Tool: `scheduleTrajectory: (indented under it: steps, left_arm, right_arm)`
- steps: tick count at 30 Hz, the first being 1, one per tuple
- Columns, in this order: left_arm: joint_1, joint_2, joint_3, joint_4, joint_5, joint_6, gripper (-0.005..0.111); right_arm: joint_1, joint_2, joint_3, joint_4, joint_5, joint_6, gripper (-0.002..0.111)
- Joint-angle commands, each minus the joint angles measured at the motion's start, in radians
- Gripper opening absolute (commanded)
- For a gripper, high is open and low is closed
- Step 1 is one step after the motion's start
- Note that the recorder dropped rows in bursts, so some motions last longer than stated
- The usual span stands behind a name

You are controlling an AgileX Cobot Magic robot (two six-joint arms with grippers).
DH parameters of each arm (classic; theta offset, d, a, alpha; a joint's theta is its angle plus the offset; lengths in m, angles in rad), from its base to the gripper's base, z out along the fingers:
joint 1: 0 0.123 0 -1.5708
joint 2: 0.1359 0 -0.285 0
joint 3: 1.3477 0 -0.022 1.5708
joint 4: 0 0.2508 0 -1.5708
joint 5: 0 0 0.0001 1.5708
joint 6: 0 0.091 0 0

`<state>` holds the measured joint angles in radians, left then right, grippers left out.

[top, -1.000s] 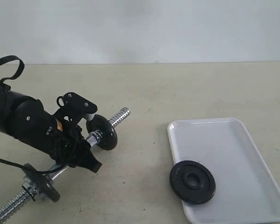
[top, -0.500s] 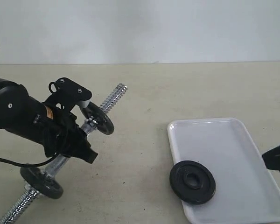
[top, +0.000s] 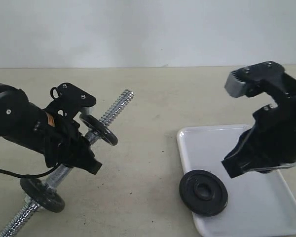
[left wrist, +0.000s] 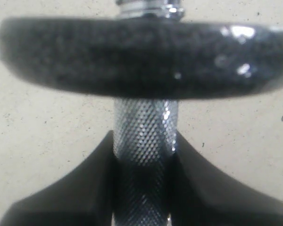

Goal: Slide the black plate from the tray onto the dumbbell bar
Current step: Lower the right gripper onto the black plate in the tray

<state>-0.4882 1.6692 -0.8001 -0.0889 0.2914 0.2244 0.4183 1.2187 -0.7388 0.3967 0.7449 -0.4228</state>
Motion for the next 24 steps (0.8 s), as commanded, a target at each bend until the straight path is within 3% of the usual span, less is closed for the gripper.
scheduleTrajectory:
  steps: [1,4,14,17,20,22,24]
  left_arm:
    - [-0.001,-0.058,-0.028,-0.004,-0.096,0.005,0.004]
    - [-0.001,-0.058,-0.028,-0.004,-0.085,0.005,0.004]
    - [-0.001,-0.058,-0.028,-0.004,-0.079,0.005,0.004]
    - [-0.001,-0.058,-0.028,-0.004,-0.073,0.005,0.004]
    - [-0.001,-0.058,-0.028,-0.004,-0.067,0.009,0.004]
    - [-0.001,-0.058,-0.028,-0.004,-0.067,0.009,0.004]
    - [-0.001,-0.058,-0.028,-0.004,-0.067,0.009,0.004]
  right_arm:
    - [0.1,0.089,-0.052,-0.303,-0.067,0.242,0.0]
    - [0.14,0.171,-0.089,-0.413,-0.018,0.34,0.0]
    - [0.236,0.41,-0.255,-0.417,0.106,0.345,0.0]
    - [0.25,0.458,-0.293,-0.423,0.135,0.344,0.004]
    - [0.25,0.472,-0.31,-0.423,0.163,0.344,0.02]
    - [0.25,0.472,-0.31,-0.426,0.161,0.344,0.037]
    - [0.25,0.474,-0.31,-0.431,0.153,0.344,0.064]
